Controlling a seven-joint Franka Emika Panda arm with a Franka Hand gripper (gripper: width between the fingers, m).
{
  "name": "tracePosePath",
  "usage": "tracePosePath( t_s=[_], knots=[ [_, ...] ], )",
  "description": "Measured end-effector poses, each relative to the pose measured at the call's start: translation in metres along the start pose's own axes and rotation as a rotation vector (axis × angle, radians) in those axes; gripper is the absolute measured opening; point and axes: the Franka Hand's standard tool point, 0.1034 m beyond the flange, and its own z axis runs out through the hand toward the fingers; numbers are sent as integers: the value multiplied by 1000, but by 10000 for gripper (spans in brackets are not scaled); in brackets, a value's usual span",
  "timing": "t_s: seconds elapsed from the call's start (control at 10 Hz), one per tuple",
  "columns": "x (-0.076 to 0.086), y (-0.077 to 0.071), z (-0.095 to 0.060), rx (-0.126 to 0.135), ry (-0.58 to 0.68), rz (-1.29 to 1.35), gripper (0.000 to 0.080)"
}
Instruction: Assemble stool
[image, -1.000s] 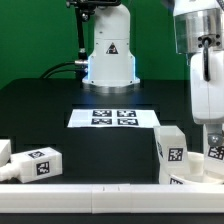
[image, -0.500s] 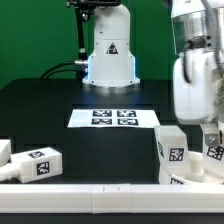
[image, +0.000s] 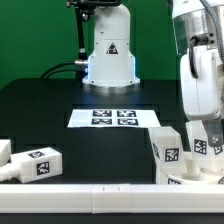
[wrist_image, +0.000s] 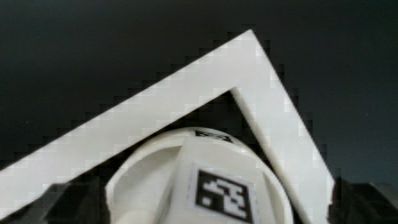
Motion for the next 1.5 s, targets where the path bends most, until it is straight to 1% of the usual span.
tracePosePath(
  t_s=[0.1, 0.2, 0.3, 0.4, 0.6, 0.7, 0.8, 0.9, 1.0, 1.1, 1.3, 1.4, 1.5],
  knots=[
    [-4, -2, -11, -1, -15, -149, 638],
    [-9, -5, -22, 12, -28, -267, 648],
    [-14, -2, -25, -9, -32, -419, 648],
    [-12, -2, -24, -8, -29, -440, 649],
    [-11, -2, -23, -7, -27, -570, 649],
    [-11, -1, -24, -20, -24, -706, 649],
    [-13, -2, -32, -61, -21, -916, 649],
    [-14, -7, -36, -67, -20, -1074, 649],
    [-15, -6, -36, -73, -18, -1210, 649],
    [-16, -6, -34, -51, -2, -1226, 649],
    [-12, -8, -34, -52, -1, -1348, 649],
    [-11, -7, -33, -66, 9, -1447, 649],
    [-10, -6, -29, -124, 46, -1712, 649]
  ],
)
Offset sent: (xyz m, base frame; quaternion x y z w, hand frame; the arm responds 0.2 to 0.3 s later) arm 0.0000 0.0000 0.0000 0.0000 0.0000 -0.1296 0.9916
